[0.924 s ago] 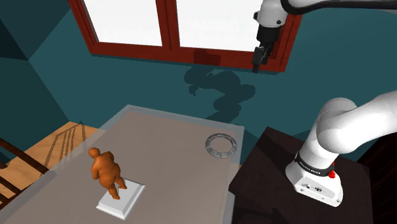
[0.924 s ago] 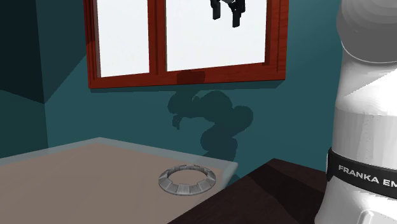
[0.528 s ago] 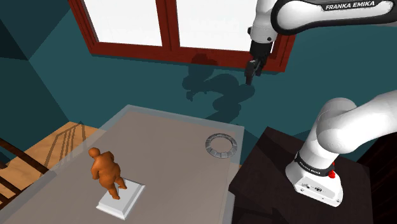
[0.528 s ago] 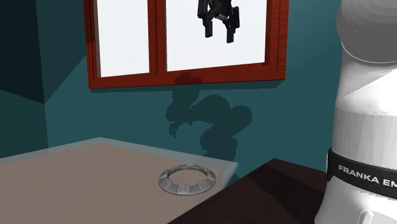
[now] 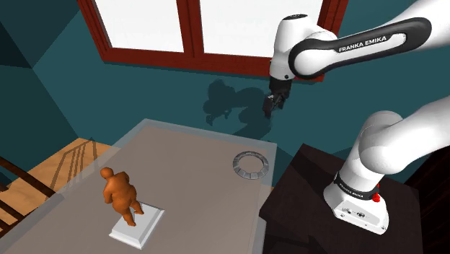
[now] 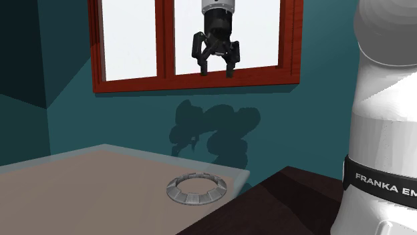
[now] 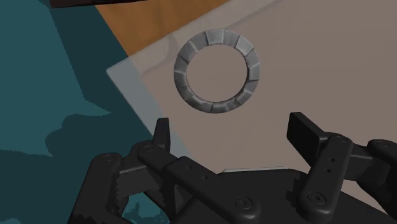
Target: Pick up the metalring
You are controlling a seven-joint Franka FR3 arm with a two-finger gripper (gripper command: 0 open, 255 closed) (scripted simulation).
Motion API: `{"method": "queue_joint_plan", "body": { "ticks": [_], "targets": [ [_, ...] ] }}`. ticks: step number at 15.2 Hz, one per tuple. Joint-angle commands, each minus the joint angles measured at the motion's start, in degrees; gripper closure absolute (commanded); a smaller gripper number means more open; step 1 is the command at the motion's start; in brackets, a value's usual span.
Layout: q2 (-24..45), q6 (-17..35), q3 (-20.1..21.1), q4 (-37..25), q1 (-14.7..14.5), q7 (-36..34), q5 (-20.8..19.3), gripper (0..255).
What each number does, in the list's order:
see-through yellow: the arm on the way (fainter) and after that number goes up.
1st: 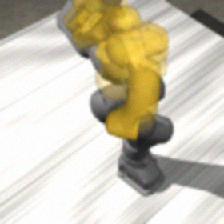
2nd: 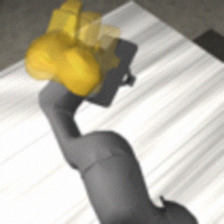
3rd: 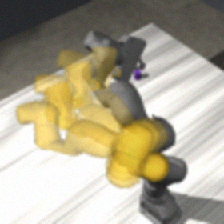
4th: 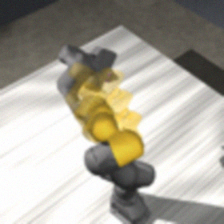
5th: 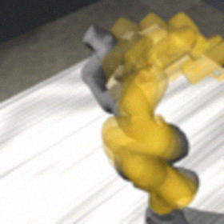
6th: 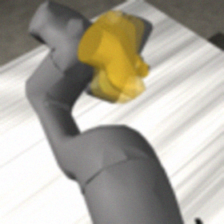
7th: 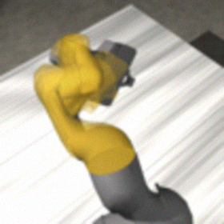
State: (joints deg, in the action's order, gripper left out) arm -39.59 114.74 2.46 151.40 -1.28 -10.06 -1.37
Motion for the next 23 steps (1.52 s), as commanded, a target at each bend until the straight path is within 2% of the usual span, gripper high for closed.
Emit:
{"method": "queue_joint_plan", "body": {
  "ticks": [1,9,14,16,19,21,23],
  "targets": [
    [2.50,4.99,1.03,2.25,-0.19,-2.12,0.72,0],
    [17.70,24.52,5.21,6.12,-0.25,-10.30,2.25,0],
    [30.41,36.47,7.99,5.08,0.71,-16.83,0.54,0],
    [35.90,40.83,8.91,3.91,1.30,-20.35,-1.58,0],
    [44.30,46.59,9.00,1.34,1.47,-27.18,-7.02,0],
    [49.86,49.83,7.67,-0.93,0.39,-32.31,-11.43,0],
    [55.26,52.68,5.19,-3.55,-2.00,-36.80,-14.90,0]
  ]
}}
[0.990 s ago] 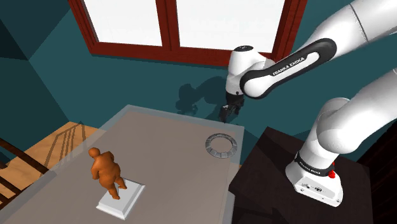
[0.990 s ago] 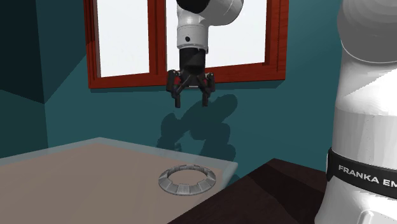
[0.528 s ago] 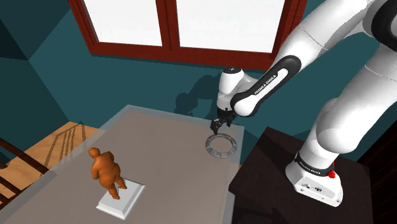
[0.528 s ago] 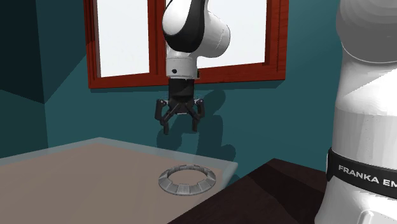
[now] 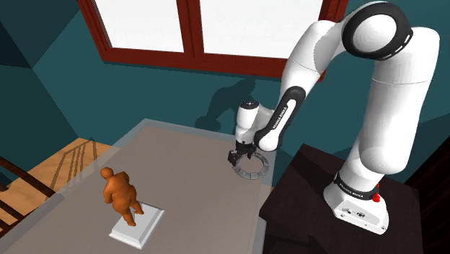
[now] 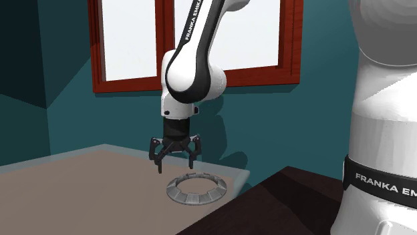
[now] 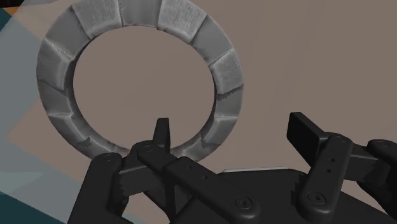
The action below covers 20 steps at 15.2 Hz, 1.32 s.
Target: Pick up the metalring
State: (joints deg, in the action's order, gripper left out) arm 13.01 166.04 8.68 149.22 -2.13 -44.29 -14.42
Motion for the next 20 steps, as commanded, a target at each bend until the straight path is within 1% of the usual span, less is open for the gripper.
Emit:
{"method": "queue_joint_plan", "body": {
  "ticks": [1,2,9,11,12,20],
  "targets": [
    [5.29,2.69,-2.37,-2.78,-2.53,-4.41,-3.03,0],
    [5.62,2.87,-2.71,-2.95,-2.92,-4.45,-2.92,0],
    [12.85,8.16,-7.17,-5.12,-6.76,-7.25,-5.87,0],
    [12.85,8.17,-7.20,-5.12,-6.80,-7.22,-5.82,0],
    [12.83,8.20,-7.22,-5.06,-6.87,-7.27,-5.83,255],
    [12.81,8.21,-7.22,-5.04,-6.88,-7.29,-5.84,255]
  ]
}}
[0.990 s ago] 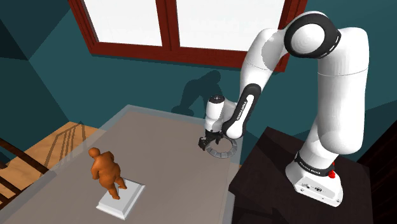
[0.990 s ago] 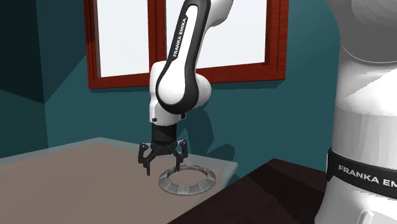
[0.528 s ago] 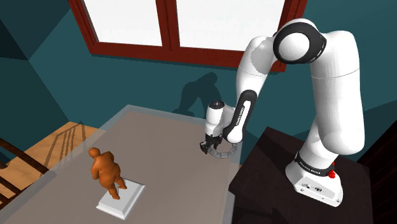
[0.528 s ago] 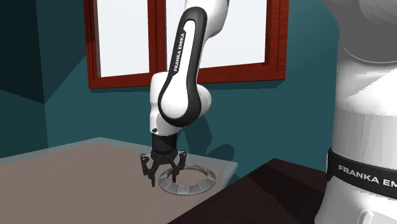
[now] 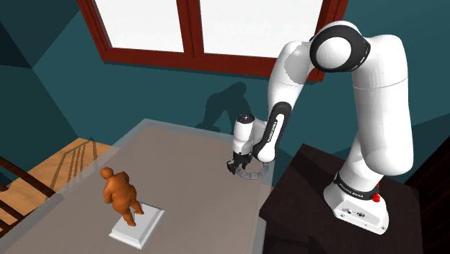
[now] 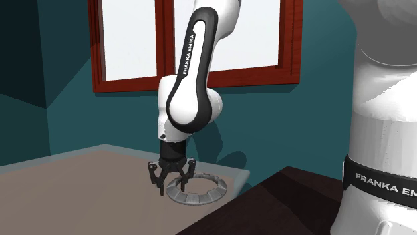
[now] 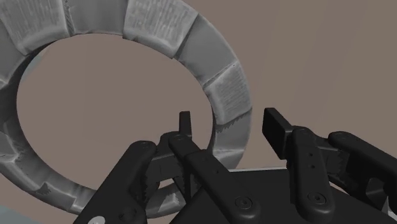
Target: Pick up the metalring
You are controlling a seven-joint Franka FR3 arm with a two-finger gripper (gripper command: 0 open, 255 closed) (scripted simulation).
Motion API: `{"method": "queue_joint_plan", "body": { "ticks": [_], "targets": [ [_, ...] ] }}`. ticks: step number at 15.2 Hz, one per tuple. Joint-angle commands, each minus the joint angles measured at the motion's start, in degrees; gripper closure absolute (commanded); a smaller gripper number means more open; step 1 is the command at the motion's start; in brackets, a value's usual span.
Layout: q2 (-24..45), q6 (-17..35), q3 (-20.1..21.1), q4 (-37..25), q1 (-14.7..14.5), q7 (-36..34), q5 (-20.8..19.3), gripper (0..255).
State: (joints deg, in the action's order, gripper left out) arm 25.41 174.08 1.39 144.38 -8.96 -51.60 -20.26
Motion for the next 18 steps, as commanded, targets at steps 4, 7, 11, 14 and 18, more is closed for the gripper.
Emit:
{"method": "queue_joint_plan", "body": {
  "ticks": [4,7,11,14,18],
  "targets": [
    [-2.44,-1.92,1.81,0.65,1.57,0.98,0.87,255],
    [-5.29,-4.04,3.65,1.49,3.16,2.10,2.06,255],
    [-9.05,-6.93,6.15,2.42,5.19,3.97,4.24,255],
    [-11.84,-9.15,7.90,2.98,6.51,5.60,6.25,255],
    [-13.82,-10.78,8.98,3.30,7.26,6.85,7.86,255]
  ]
}}
